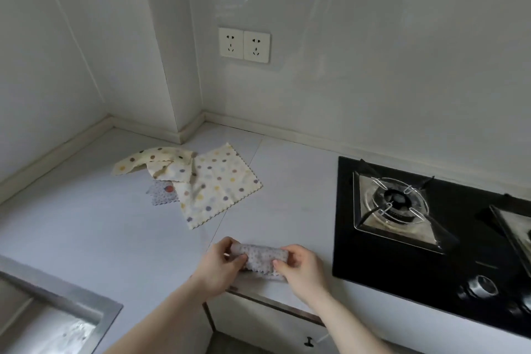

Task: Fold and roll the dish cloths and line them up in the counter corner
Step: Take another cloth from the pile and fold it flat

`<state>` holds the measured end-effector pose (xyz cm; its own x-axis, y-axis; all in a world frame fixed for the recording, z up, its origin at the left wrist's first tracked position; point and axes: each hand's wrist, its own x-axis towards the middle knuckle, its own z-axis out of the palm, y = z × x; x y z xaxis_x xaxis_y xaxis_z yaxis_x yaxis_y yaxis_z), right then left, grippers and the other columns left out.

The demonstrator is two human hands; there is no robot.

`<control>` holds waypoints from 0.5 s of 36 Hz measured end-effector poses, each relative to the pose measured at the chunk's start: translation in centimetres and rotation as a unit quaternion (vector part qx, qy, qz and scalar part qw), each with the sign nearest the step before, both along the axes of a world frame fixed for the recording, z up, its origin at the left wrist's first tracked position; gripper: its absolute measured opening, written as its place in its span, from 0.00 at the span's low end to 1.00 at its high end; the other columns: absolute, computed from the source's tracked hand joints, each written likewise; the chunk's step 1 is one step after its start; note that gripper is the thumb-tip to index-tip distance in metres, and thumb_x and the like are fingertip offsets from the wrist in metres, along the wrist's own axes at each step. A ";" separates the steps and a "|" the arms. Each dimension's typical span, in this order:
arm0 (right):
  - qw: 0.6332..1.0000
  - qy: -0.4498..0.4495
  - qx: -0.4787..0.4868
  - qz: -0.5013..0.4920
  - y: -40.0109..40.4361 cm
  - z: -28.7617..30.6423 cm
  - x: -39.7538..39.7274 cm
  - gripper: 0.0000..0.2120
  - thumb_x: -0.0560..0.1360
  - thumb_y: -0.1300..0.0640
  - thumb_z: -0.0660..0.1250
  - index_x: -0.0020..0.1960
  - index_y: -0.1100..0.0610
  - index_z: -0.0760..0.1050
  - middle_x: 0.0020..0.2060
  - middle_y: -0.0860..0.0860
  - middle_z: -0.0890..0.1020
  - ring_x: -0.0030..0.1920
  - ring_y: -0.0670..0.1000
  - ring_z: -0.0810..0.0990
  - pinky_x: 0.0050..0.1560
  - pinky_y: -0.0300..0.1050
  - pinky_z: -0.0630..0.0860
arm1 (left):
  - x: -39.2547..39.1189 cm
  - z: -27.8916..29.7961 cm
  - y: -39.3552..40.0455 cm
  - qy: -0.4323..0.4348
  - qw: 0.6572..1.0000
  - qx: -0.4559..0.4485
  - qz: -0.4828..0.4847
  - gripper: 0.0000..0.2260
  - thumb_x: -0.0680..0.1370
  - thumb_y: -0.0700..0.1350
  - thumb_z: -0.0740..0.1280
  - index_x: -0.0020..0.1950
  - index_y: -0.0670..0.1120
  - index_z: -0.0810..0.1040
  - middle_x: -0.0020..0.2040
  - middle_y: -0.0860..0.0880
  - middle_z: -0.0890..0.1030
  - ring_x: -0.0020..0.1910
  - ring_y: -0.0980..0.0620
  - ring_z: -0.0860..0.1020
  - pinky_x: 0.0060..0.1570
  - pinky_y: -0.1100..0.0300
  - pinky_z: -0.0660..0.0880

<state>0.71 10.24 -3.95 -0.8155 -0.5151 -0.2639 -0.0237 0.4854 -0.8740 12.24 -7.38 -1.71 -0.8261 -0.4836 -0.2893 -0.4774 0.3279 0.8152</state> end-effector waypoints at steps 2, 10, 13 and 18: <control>1.000 -0.017 0.025 0.002 1.4 3.0 0.9 0.09 0.70 0.61 0.77 0.43 0.49 0.81 0.38 0.43 0.86 0.41 0.45 0.84 0.48 0.47 0.82 | 0.9 3.3 1.8 -0.026 0.999 -0.023 -0.037 0.05 0.78 0.37 0.66 0.49 0.46 0.74 0.41 0.52 0.79 0.36 0.59 0.77 0.34 0.67 0.75; 0.998 -0.043 -0.002 -0.043 8.4 15.0 5.3 0.06 0.73 0.51 0.76 0.45 0.53 0.82 0.41 0.49 0.86 0.42 0.50 0.85 0.44 0.40 0.78 | 3.8 13.2 5.7 0.040 0.996 0.022 -0.074 0.06 0.79 0.39 0.70 0.46 0.46 0.75 0.36 0.48 0.80 0.32 0.56 0.76 0.34 0.61 0.73; 0.997 -0.033 -0.011 -0.063 10.6 17.9 6.0 0.05 0.75 0.50 0.74 0.45 0.51 0.81 0.40 0.48 0.86 0.40 0.48 0.84 0.43 0.41 0.78 | 2.7 16.0 7.2 0.046 0.993 0.055 -0.096 0.07 0.80 0.42 0.69 0.45 0.44 0.72 0.33 0.50 0.78 0.31 0.55 0.75 0.33 0.61 0.71; 0.993 -0.009 -0.028 -0.114 15.3 21.8 5.0 0.06 0.77 0.49 0.72 0.48 0.51 0.81 0.42 0.49 0.86 0.43 0.47 0.85 0.46 0.43 0.79 | -0.9 19.7 10.7 0.047 0.984 0.080 -0.149 0.11 0.83 0.49 0.65 0.45 0.46 0.68 0.31 0.51 0.79 0.29 0.52 0.75 0.31 0.61 0.71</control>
<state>5.71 25.52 17.83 -0.9077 -0.3326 -0.2558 0.0970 0.4269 -0.8991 11.35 3.28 17.95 -0.9514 -0.1702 -0.2567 -0.2987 0.3061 0.9039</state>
